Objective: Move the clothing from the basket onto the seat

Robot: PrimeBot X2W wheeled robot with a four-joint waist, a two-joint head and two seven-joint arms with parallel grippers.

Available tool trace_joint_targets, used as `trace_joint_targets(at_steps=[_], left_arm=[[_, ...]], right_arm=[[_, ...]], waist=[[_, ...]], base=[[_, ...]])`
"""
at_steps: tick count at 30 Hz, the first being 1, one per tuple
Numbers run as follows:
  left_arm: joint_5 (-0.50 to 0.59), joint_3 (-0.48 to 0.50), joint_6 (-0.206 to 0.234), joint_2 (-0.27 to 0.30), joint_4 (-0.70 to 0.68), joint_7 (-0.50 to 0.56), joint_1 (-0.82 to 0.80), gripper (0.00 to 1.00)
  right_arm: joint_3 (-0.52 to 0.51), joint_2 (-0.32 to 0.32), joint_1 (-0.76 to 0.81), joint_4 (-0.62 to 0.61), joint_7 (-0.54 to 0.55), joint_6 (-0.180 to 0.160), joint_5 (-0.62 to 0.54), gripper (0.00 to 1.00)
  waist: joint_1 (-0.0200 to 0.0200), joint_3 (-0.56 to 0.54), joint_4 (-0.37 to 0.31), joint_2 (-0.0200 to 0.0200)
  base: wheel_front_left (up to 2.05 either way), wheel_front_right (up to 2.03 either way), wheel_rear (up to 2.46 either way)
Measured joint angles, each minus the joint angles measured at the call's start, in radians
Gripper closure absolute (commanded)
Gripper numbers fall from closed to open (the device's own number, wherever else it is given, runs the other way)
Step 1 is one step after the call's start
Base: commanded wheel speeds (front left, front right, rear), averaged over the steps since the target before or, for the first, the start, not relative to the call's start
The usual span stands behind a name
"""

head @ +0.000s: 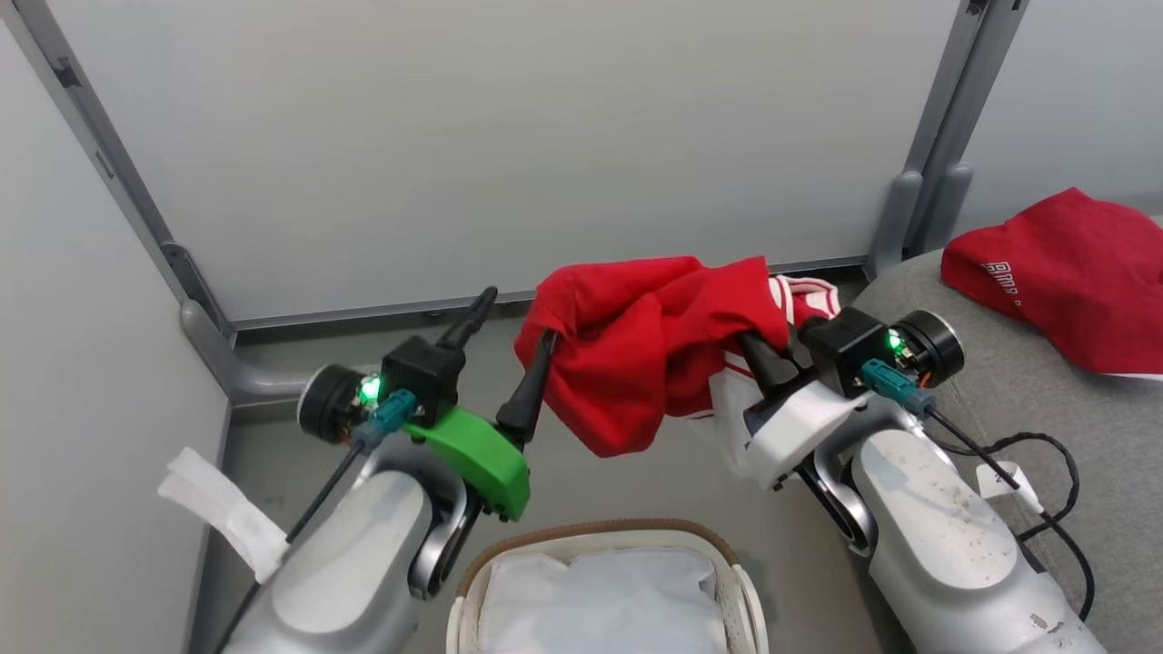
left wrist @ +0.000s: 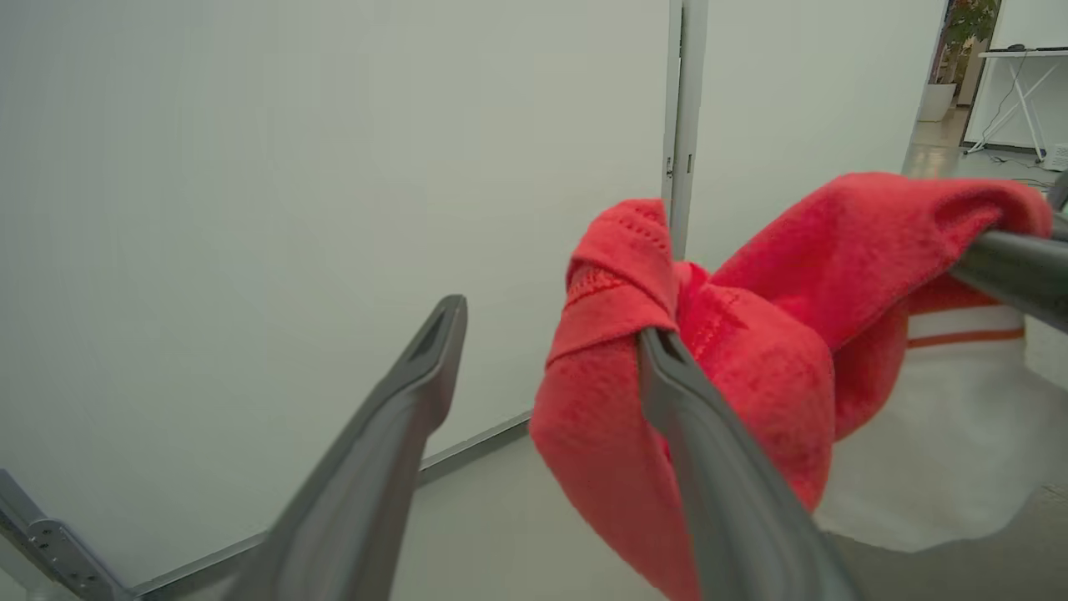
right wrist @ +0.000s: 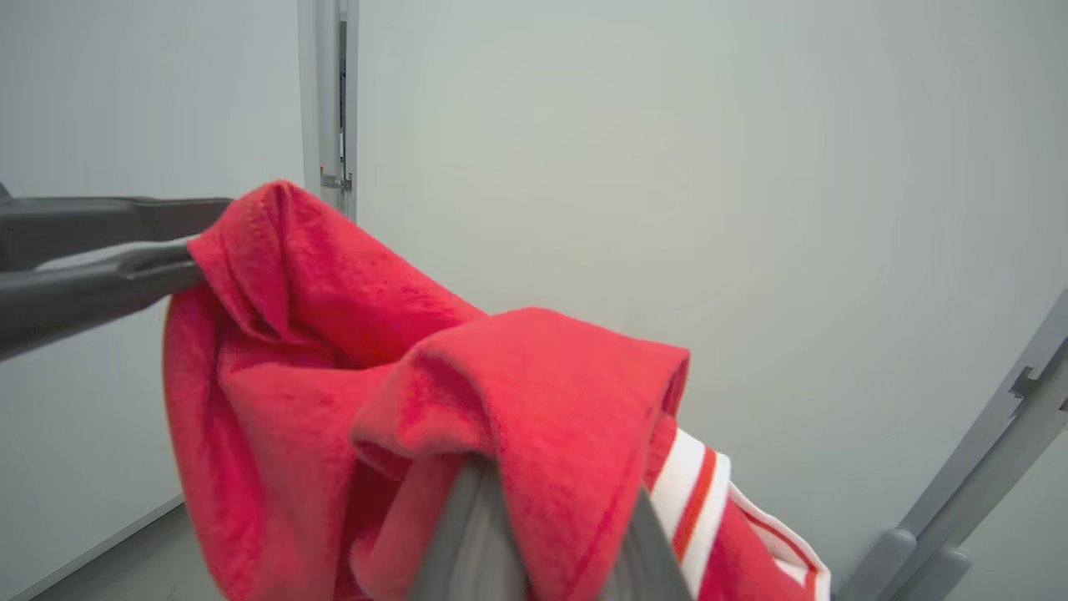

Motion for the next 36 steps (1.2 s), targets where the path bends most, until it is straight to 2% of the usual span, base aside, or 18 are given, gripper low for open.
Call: trace_joint_targets(at_steps=[12,24,31,36], left_arm=[[0.022,0.029,-0.01,-0.065,0.012,-0.005,0.235,0.0],[0.083,0.098,-0.031,-0.106,-0.033,-0.006,0.321,0.0],[0.119,0.132,-0.04,-0.118,-0.067,-0.006,0.342,0.0],[0.142,0.144,-0.047,-0.128,-0.087,-0.006,0.349,0.0]], right_arm=[[-0.075,-0.021,0.028,-0.039,0.0,0.0,-0.02,1.0],[-0.114,-0.035,0.049,-0.043,0.0,0.0,-0.028,1.0],[-0.132,-0.046,0.051,-0.037,0.0,0.0,-0.031,1.0],[-0.14,-0.057,0.047,-0.041,0.0,0.0,-0.038,1.0]], waist=[[0.0,-0.007,-0.005,0.0],[0.0,0.0,-0.025,0.0],[0.0,0.011,-0.073,0.0],[0.0,0.029,-0.138,0.0]], base=[[0.0,0.0,0.0],[0.0,0.0,0.0],[0.0,0.0,0.0],[0.0,0.0,0.0]])
